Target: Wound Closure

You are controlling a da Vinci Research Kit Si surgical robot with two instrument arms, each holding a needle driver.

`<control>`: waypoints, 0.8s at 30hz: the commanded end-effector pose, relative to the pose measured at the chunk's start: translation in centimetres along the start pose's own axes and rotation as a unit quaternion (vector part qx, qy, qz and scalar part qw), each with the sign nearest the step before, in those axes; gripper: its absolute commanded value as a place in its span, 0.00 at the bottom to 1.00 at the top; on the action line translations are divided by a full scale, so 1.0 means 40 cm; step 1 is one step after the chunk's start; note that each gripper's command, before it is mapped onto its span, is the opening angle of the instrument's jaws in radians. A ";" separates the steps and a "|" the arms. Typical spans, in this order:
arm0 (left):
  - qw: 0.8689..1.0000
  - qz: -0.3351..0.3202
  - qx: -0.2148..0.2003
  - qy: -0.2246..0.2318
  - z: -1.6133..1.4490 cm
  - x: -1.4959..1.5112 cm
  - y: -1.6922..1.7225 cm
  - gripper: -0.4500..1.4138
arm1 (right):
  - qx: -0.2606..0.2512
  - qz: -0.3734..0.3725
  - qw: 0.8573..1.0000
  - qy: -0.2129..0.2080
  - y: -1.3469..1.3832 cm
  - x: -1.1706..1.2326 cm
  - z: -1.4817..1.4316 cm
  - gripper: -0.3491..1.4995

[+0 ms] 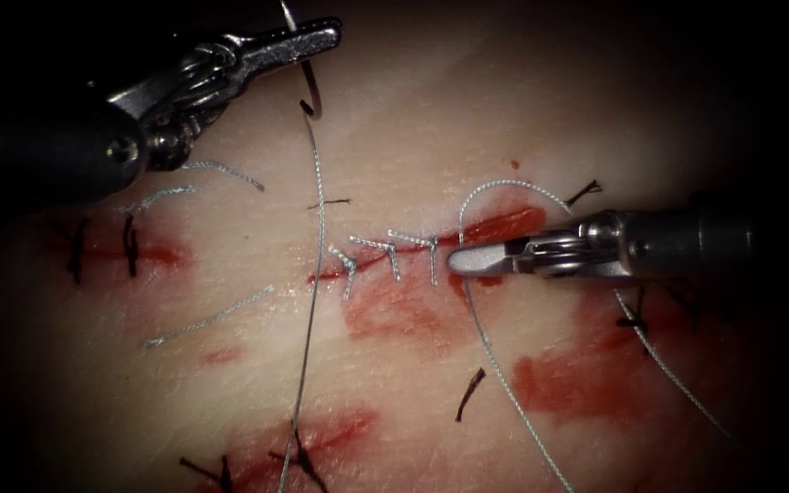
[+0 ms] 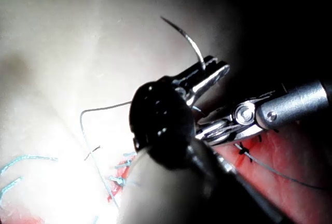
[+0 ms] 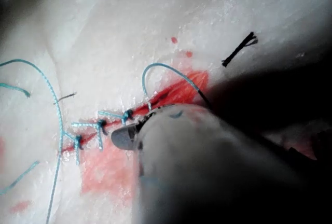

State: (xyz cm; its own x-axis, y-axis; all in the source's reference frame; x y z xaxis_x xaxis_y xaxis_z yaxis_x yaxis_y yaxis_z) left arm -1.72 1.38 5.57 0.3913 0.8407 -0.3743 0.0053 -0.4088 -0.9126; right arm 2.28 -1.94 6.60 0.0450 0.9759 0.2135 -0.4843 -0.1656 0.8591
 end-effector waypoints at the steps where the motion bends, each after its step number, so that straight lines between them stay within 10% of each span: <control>1: 1.000 0.000 0.000 0.000 0.0009 -0.0010 -0.0010 0.00 | -0.001 -0.002 1.000 0.000 0.0000 -0.0008 0.0035 0.37; 5: 1.000 0.000 0.000 0.000 0.0009 -0.0011 -0.0008 0.00 | -0.032 -0.007 0.999 -0.003 0.0010 -0.0016 0.0053 0.00; 16: 1.000 0.000 0.000 0.000 0.0010 -0.0011 -0.0008 0.00 | -0.084 -0.029 0.995 -0.050 -0.0010 -0.0051 -0.0054 0.00; 19: 1.000 0.000 0.000 0.000 0.0010 -0.0011 -0.0008 0.00 | -0.046 -0.005 0.998 -0.039 -0.0007 -0.0042 -0.0042 0.30; 24: 1.000 -0.001 0.001 -0.001 0.0010 -0.0011 -0.0007 0.00 | -0.018 0.066 0.998 -0.002 0.0001 -0.0020 -0.0020 0.31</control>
State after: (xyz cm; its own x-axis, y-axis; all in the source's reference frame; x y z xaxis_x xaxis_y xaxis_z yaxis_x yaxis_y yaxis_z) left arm -1.73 1.37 5.55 0.3901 0.8415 -0.3737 0.0043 -0.4075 -0.9132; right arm 2.11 -2.00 6.51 -0.0176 0.9458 0.3243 -0.5185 -0.2859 0.8059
